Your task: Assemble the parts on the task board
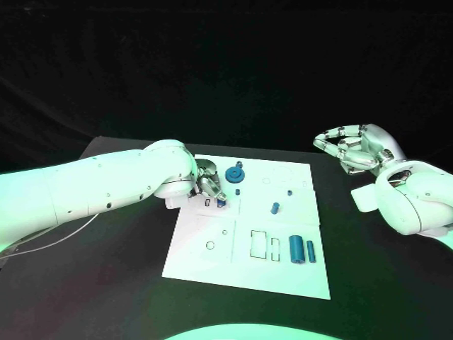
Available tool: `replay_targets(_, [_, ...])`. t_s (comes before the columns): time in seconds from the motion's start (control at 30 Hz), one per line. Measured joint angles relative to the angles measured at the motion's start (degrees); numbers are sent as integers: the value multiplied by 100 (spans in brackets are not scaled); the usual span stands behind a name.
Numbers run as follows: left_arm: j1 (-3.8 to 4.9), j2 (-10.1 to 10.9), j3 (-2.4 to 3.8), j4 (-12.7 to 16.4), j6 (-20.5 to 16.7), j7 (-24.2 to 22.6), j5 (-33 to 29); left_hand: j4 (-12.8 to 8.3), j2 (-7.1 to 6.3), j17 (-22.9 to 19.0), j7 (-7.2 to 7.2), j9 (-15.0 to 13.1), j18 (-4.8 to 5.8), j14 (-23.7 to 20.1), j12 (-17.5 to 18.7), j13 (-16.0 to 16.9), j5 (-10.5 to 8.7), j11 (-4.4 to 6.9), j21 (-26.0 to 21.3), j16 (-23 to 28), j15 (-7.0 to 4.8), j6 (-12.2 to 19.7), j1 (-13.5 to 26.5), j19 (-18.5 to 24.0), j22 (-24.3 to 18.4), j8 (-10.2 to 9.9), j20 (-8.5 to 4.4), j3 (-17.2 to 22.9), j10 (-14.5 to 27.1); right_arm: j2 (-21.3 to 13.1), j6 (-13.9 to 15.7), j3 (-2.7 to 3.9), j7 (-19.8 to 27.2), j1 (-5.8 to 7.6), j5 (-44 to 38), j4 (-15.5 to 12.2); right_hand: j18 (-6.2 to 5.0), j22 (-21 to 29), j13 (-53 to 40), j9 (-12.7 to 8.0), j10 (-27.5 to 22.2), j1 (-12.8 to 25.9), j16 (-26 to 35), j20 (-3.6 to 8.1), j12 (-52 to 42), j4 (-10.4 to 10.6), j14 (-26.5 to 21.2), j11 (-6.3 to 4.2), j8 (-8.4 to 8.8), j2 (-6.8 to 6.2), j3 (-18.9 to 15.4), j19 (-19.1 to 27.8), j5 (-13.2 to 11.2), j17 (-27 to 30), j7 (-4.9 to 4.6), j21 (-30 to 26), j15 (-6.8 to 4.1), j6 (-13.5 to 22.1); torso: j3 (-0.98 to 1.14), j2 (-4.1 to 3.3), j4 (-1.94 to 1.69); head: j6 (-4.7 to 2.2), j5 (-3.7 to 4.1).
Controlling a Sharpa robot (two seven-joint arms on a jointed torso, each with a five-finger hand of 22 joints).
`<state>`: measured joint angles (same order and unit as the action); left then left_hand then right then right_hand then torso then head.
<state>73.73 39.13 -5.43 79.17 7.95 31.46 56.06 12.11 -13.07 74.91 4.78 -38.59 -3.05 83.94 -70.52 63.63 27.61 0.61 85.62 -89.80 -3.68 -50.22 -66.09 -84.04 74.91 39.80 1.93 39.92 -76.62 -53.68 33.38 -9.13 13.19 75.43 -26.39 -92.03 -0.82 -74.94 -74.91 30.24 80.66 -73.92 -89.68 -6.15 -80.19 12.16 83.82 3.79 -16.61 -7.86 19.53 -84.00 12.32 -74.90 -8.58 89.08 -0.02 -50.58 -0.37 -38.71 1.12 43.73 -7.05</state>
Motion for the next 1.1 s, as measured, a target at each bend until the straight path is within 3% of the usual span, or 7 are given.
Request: replay_targets(1.1, [-14,0,3,12,191,104,448,-6,-74,0,-31,-89,0,21,0,28,219,20,-2,0,-20,-33,74,0,0,35,1,-5,-19,2,2,-1,4,-4,5,0,0,2,1,3,0,0,0,0,0,24,0,0,-23,0,-25,0,23,-4,0,0,0,0,2,3,-3,29,-39])
